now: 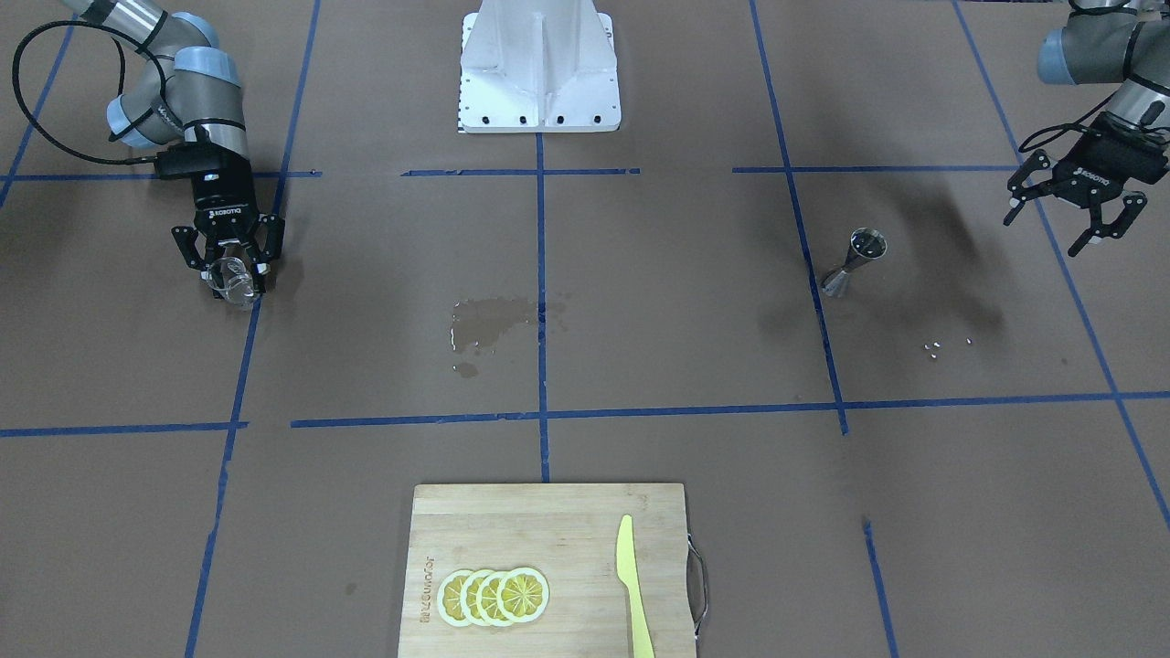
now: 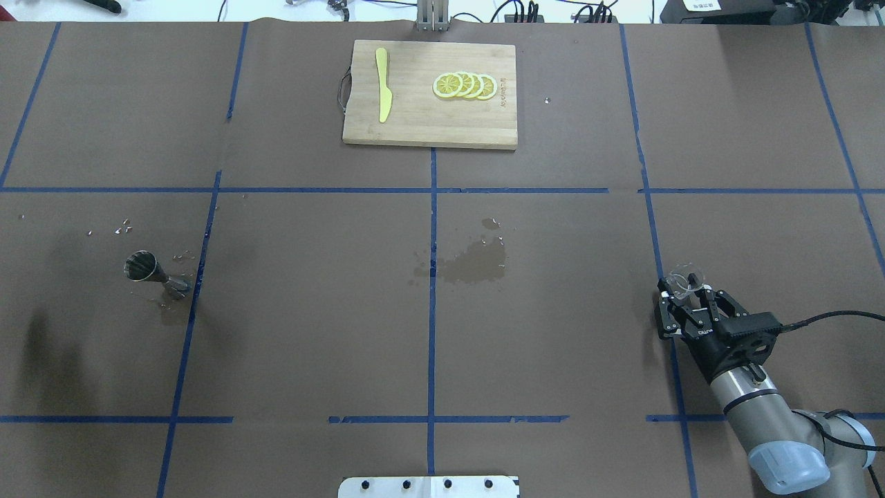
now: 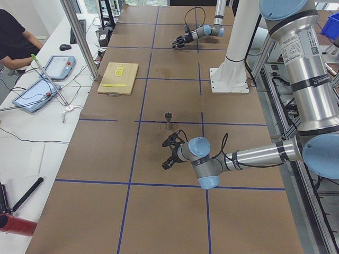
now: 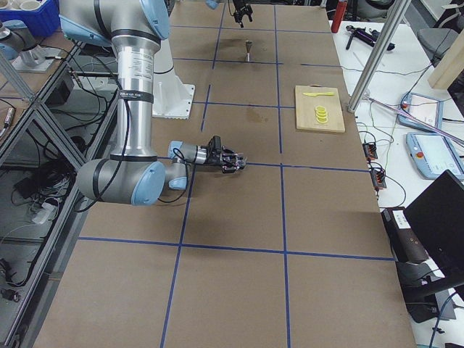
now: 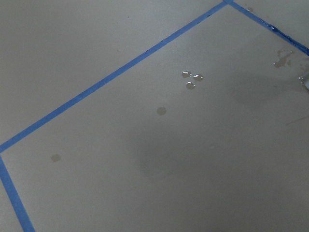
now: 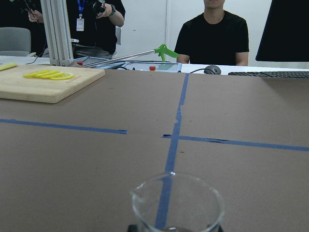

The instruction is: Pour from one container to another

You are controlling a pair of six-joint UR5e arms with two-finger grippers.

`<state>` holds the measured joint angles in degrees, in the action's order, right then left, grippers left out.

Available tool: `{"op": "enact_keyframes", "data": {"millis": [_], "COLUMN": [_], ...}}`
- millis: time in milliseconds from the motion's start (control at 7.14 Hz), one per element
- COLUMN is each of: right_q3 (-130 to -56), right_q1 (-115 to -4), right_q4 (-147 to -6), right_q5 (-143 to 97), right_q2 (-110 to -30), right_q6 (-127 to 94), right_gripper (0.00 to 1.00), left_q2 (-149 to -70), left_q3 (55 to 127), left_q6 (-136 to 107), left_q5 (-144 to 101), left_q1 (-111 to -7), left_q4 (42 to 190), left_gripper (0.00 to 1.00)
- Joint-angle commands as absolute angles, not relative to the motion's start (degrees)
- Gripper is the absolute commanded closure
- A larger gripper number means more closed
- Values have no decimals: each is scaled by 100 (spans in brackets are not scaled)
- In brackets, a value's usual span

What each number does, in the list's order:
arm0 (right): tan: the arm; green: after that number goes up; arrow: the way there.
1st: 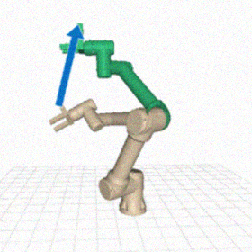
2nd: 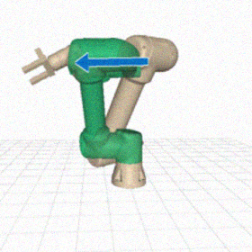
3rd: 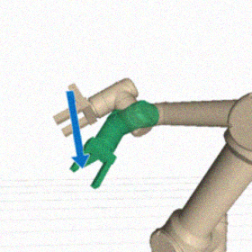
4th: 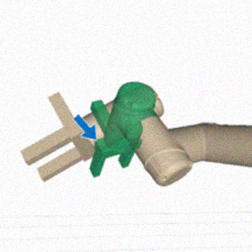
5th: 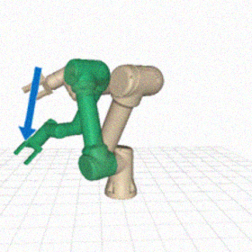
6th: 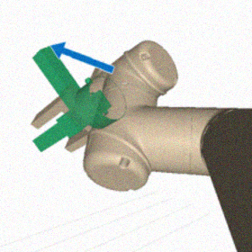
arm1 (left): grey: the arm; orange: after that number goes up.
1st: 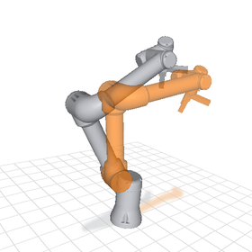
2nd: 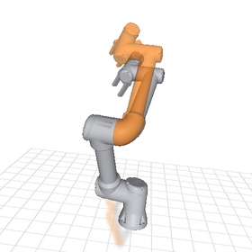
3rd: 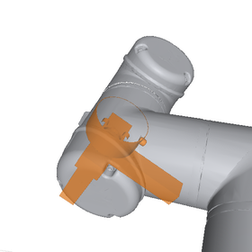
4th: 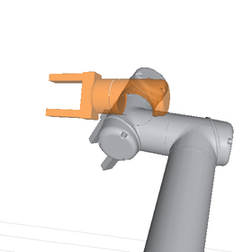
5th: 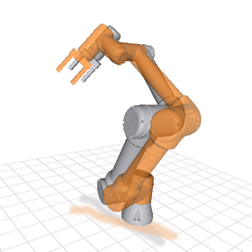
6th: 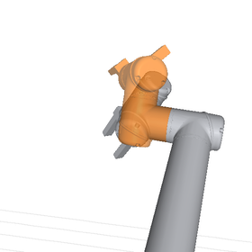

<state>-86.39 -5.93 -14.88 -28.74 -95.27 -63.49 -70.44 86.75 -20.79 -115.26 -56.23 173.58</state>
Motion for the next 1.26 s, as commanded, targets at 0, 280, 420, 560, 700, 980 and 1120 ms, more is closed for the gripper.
{"op": "enact_keyframes", "data": {"millis": [0,280,420,560,700,980,1120], "right_q3": [-8701,-8927,-9173,-9646,-10103,-10791,-10758], "right_q1": [-589,-606,-606,-615,-641,-1348,-2537], "right_q4": [-1468,-1441,-1450,-1450,-1450,-1468,-1476], "right_q5": [-2900,-3014,-3163,-3521,-3925,-5387,-7137], "right_q2": [-9545,-9632,-9876,-10279,-10840,-11520,-11627], "right_q6": [-6110,-5943,-5802,-5783,-5783,-5792,-5792], "right_gripper": [7,0,0,0,0,0,0], "left_q2": [-7049,-7049,-7049,-7092,-7145,-7189,-7189], "left_q3": [8666,8657,8657,8631,8535,8403,8385], "left_q6": [-2092,-2109,-2109,-2188,-2188,-2197,-2197], "left_q5": [-11505,-11496,-11496,-11496,-11496,-11496,-11505], "left_q1": [-5625,-5625,-5625,-5625,-5625,-5625,-5634], "left_q4": [17358,17358,17358,17341,17341,17323,17323], "left_gripper": [0,0,0,0,0,0,0]}}
